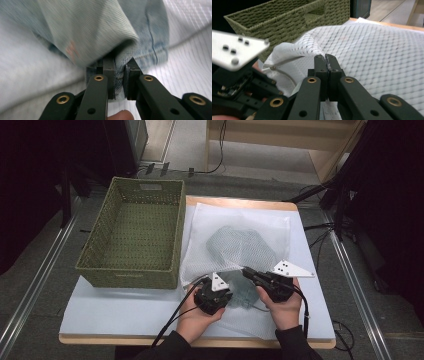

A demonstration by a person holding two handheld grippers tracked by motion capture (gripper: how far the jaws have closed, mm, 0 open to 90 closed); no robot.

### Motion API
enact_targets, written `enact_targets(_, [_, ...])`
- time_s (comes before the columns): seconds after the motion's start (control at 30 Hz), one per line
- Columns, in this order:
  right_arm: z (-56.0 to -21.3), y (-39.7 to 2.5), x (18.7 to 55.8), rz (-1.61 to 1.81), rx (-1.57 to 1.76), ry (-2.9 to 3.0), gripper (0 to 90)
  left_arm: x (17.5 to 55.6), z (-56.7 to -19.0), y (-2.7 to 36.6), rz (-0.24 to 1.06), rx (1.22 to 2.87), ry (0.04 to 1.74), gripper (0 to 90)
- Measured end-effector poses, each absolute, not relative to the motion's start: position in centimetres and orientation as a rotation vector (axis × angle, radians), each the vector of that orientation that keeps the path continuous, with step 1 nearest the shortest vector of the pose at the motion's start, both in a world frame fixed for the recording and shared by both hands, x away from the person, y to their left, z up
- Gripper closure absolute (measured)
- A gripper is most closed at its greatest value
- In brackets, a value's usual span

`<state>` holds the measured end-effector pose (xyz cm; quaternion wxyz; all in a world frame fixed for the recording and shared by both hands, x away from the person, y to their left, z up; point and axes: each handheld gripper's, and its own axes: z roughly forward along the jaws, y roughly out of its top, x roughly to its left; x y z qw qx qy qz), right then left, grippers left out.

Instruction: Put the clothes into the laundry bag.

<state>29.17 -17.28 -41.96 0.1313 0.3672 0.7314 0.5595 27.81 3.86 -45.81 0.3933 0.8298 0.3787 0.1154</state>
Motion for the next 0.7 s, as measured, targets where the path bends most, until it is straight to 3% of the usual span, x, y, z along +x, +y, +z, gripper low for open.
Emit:
enact_targets(0.07, [-42.4,-17.2,29.3,1.615,1.077,2.127,90.0,28.6,-45.6,3.9,0.284,1.983,0.999,83.9])
enact_targets(0.2, [-43.4,-17.1,29.6,1.565,1.104,2.133,90.0,30.9,-45.5,3.6,0.408,1.821,1.144,84.0])
enact_targets(0.27, [-43.9,-17.2,29.9,1.536,1.134,2.139,90.0,32.2,-46.2,3.3,0.409,1.842,1.203,83.8])
enact_targets(0.37, [-44.7,-17.4,30.2,1.503,1.174,2.152,90.0,33.0,-47.1,3.7,0.281,1.886,1.233,79.7])
enact_targets(0.4, [-44.9,-17.5,30.3,1.499,1.179,2.155,90.0,32.5,-47.0,4.0,0.260,1.890,1.204,75.3])
enact_targets(0.47, [-45.1,-17.7,30.4,1.499,1.197,2.153,90.0,31.3,-46.6,4.2,0.247,1.899,1.171,57.9])
enact_targets(0.57, [-45.2,-17.9,30.6,1.503,1.202,2.143,90.0,29.2,-46.2,4.5,0.258,1.922,1.126,49.2])
enact_targets(0.7, [-45.4,-17.9,30.6,1.500,1.216,2.144,90.0,28.0,-46.1,4.5,0.312,1.953,1.067,56.1])
